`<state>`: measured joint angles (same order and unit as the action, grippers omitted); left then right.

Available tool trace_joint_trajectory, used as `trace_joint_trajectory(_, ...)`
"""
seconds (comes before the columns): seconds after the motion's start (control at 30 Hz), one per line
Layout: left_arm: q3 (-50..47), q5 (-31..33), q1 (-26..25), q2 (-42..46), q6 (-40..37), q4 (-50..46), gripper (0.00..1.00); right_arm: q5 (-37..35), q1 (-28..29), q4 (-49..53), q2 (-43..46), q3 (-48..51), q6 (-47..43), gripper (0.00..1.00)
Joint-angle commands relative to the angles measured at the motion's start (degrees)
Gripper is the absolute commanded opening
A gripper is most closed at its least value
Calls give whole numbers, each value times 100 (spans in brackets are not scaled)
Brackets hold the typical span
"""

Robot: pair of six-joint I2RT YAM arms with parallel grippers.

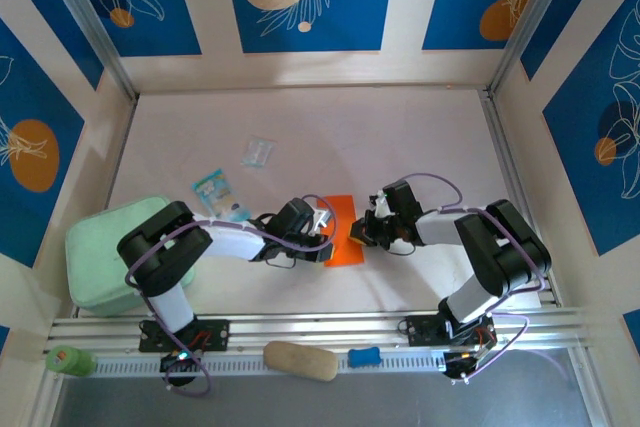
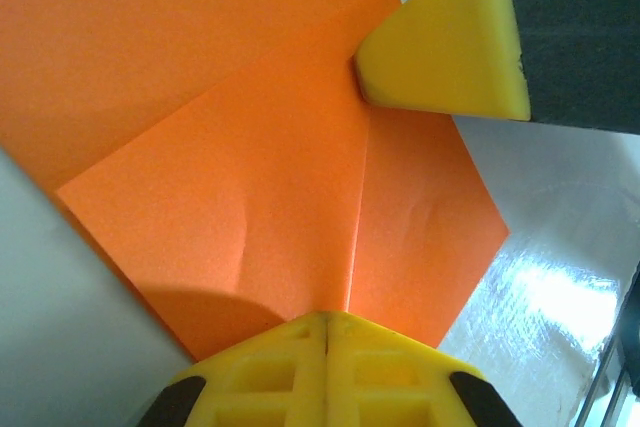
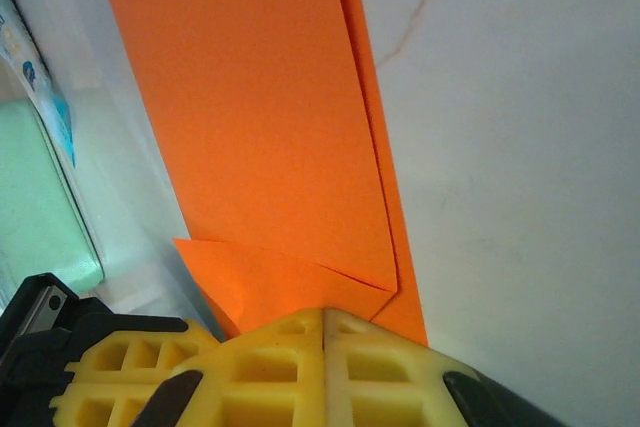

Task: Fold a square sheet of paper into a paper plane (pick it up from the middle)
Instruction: Fold the triangle a second time at the center of the table.

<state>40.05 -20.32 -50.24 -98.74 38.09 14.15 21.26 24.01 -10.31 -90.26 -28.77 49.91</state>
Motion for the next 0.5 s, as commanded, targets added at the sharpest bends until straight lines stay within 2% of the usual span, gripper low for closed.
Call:
trace_joint_trajectory(0.0,-103,194,49,-157,-11,-677,0,-25,7,95,-68,-24,38,2)
trace_joint_trajectory(0.47,-103,190,49,-172,-11,-677,0,-52,-5,124,-51,27,16,2)
